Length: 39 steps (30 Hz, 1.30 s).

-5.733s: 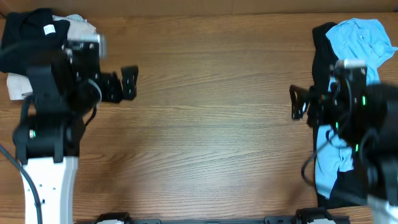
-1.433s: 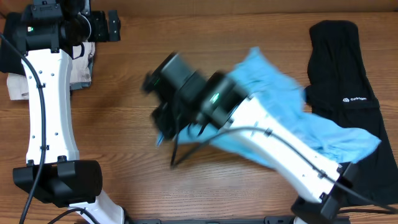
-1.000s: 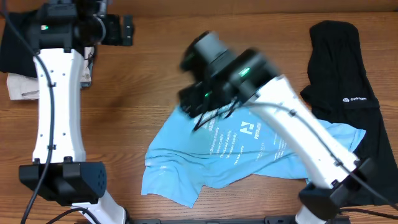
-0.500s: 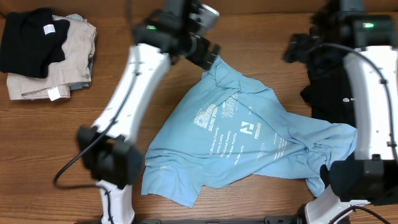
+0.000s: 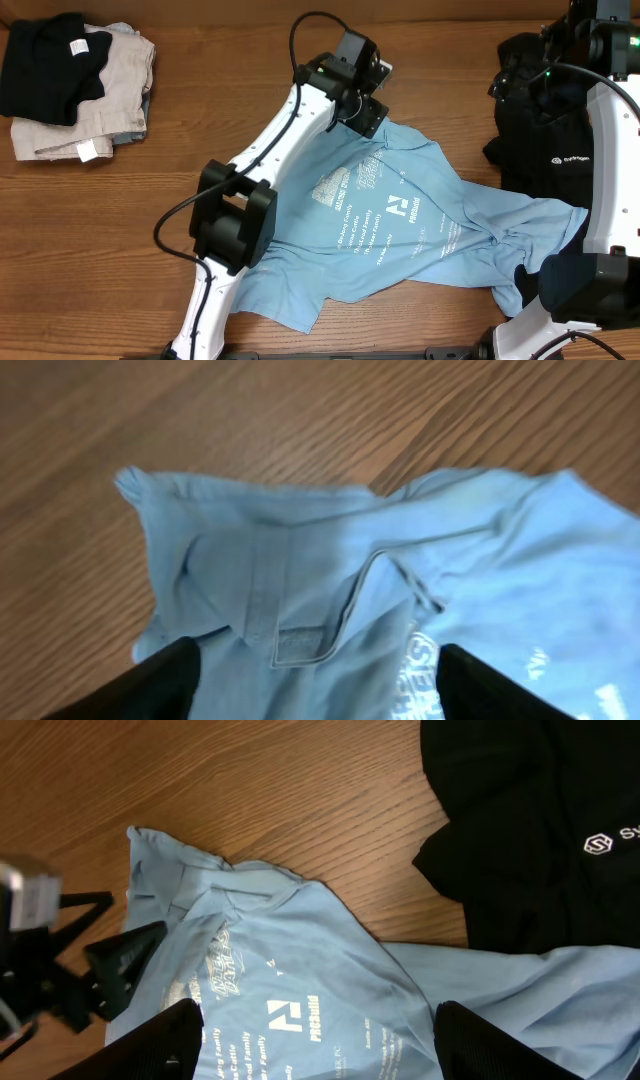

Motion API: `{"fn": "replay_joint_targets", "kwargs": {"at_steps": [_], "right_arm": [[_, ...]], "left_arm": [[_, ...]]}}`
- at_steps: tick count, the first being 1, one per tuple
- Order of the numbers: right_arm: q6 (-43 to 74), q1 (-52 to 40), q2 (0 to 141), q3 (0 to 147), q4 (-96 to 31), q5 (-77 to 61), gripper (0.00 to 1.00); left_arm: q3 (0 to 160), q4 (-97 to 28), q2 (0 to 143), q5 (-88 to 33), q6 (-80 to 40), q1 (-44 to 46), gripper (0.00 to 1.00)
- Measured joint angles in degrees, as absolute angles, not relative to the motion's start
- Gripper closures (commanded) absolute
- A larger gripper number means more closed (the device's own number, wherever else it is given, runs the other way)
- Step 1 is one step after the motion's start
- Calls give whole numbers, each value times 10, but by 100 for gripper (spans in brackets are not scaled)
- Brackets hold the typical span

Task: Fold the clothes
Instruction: 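Grasp the T-shirt's top edge with the left gripper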

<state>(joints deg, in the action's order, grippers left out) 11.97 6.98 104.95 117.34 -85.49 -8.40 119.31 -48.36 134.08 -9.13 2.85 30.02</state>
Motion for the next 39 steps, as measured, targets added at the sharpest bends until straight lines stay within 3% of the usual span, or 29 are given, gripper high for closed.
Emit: {"fn": "replay_joint_targets", "kwargs": {"at_steps": [3,14,21,29,35,39], "right_arm": [[120,70,1049,1171,-848,-83,22],[120,70,1047,1095,-803,-81,23],[120,70,1047,1089,-784,-81,24],[120,70,1047,1089,-774,-81,24],[120,70,1047,1089,-771,-81,23],[120,70,1047,1089,-769,-81,24]], "left_arm": [[1193,-480,1354,-86,22,300,39],[1193,-475,1380,-50,18,300,39],[1193,-468,1392,-44,15,300,57],[1193,-461,1399,-44,14,300,66],[1193,-446,1400,-43,12,300,87],[1193,-444,1400,-42,3,300,83]]}}
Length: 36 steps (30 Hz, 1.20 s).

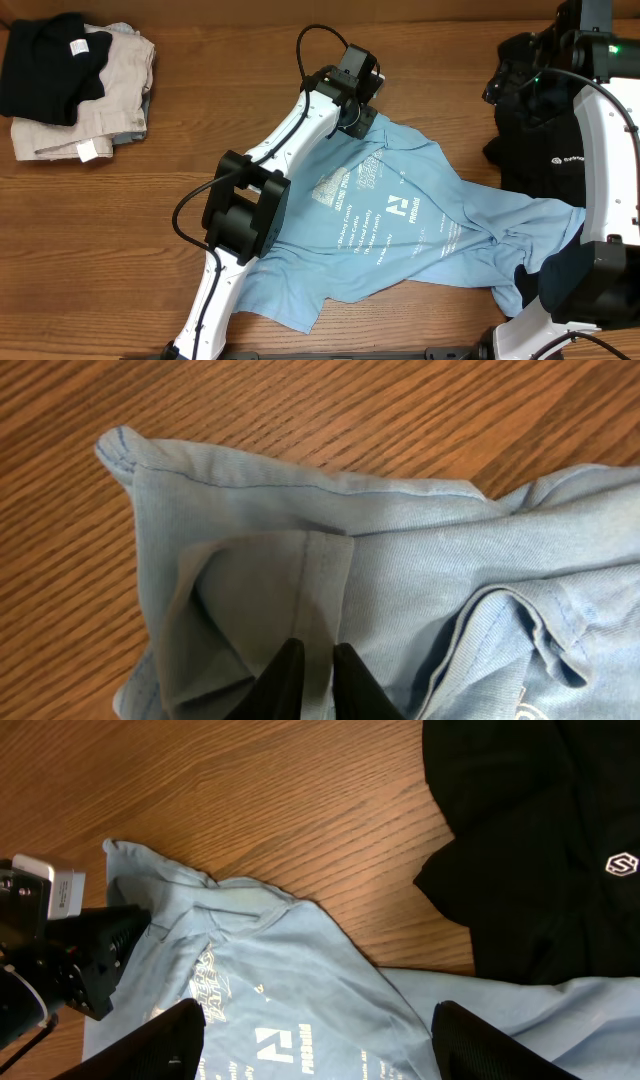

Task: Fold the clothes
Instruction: 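Grasp the T-shirt's top edge with the left gripper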

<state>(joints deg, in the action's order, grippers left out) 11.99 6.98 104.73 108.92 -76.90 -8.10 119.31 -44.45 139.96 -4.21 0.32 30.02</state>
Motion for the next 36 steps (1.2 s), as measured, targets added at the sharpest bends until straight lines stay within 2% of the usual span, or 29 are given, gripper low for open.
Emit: {"fn": "replay_joint_targets", "kwargs": {"at_steps": [2,4,17,19,22,26,27,31,36], "right_arm": [[120,70,1047,1089,-769,-81,24],[120,70,1047,1089,-767,-81,24],[120,70,1047,1083,-759,-81,23],[120,70,1047,1083,-757,-80,23],[120,70,1047,1083,-756,-79,23],[120,70,1047,1083,-756,-78,23],[120,70,1047,1083,-756,-76,23],[120,70,1047,1083,-756,-75,24],[120,70,1047,1083,-757,-75,25]], "left_arm": [[1193,-445,1400,-40,-1,300,69],[1193,-445,1400,-36,-2,300,61],[1193,-444,1412,-27,-5,300,61],[1193,-441,1416,-21,-5,300,62],[1193,-440,1417,-11,-5,300,68],[1193,-436,1417,-5,-8,300,87],[1193,-436,1417,-3,-8,300,96],[1196,-440,1417,-1,-7,300,96],[1266,-507,1423,-1,-12,299,96]]}}
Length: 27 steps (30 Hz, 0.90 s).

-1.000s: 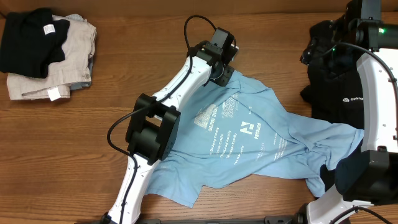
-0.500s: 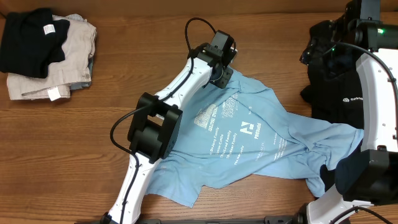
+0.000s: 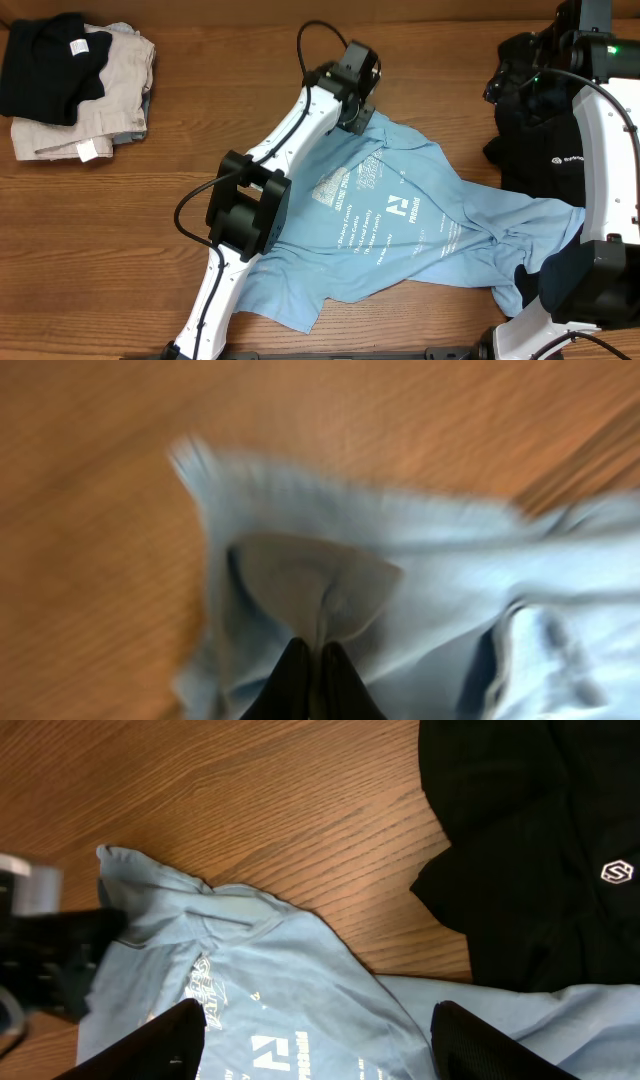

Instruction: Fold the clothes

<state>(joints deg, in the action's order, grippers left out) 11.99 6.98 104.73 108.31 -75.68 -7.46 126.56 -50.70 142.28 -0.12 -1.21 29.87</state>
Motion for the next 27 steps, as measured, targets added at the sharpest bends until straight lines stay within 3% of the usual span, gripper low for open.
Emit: {"fn": "replay_joint_targets", "kwargs": {"at_steps": [14,17,27], "right_arm": [[87,65,1047,1083,-819,-150,30],[81,59,1045,1083,-827,-155,35],[64,-22,924,1080,-871,-156,34]], "left_arm": [[1763,-773,1429,20,-121,261,96],[1785,-791,1412,23,-128,257,96],[1787,-847,1348,66,-137,237,96]]}}
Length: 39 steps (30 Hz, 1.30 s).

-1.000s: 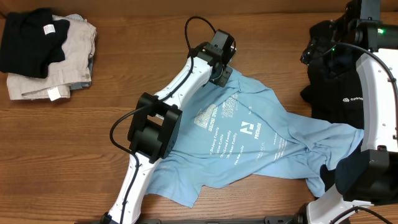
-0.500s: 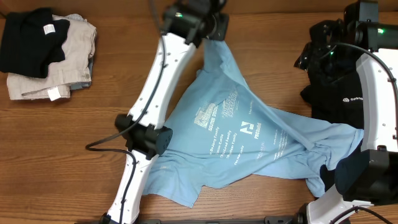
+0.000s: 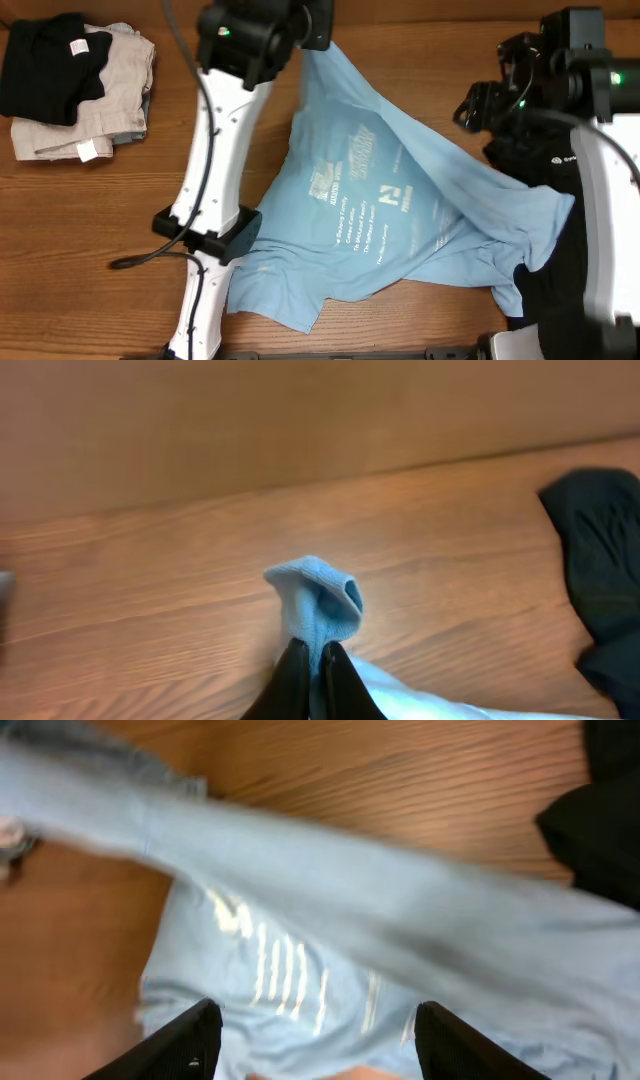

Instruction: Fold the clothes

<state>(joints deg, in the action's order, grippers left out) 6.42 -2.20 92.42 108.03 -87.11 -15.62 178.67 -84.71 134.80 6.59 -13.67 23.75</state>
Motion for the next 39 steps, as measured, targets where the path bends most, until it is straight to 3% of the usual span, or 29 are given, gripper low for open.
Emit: {"fn": "replay_joint_targets", "kwargs": {"at_steps": [12,25,39], "right_arm": [[148,-206,906,993,-838,-11,29],[200,-205,908,754,-681,34,26],[240,-196,908,596,-507,43,37]], "left_arm": [[1792,-889,1286,123,-141,174,96],[1792,-892,1286,103,-141,77,96],[1772,-894,1286,86,-147,71,96]]}}
